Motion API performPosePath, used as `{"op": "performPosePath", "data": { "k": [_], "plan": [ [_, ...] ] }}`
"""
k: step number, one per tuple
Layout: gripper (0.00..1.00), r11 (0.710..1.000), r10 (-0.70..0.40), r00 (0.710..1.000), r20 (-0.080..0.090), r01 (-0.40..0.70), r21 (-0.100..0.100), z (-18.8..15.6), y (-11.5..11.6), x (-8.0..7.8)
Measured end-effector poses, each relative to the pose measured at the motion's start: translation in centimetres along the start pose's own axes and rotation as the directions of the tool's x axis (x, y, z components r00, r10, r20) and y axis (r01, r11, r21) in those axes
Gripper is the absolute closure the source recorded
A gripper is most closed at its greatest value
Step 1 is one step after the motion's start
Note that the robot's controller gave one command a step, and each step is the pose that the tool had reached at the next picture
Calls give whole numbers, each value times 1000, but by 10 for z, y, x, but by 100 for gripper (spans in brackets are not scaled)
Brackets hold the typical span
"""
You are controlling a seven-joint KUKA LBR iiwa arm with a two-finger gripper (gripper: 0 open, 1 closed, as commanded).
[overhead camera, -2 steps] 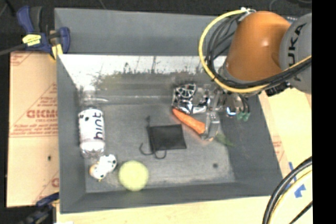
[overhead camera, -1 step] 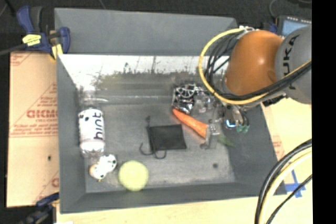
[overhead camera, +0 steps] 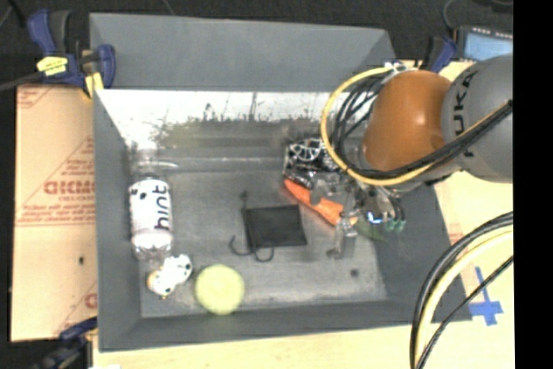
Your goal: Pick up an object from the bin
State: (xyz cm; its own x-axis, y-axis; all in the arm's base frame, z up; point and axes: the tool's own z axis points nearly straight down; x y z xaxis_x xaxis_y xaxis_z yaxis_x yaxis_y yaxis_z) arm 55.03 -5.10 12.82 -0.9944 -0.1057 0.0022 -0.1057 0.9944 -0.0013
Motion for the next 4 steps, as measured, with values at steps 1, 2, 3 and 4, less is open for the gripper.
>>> {"op": "performPosePath", "data": {
  "k": [1,2,3,4],
  "plan": [
    [0,1000,-10,1000,16,10,1,38,13,12],
    [0,1000,12,1000,3,-12,-1,58,25,15],
    [0,999,40,999,18,-40,-1,50,21,-10],
    [0,1000,-24,1000,10,24,1,55,42,-11]
  ]
}}
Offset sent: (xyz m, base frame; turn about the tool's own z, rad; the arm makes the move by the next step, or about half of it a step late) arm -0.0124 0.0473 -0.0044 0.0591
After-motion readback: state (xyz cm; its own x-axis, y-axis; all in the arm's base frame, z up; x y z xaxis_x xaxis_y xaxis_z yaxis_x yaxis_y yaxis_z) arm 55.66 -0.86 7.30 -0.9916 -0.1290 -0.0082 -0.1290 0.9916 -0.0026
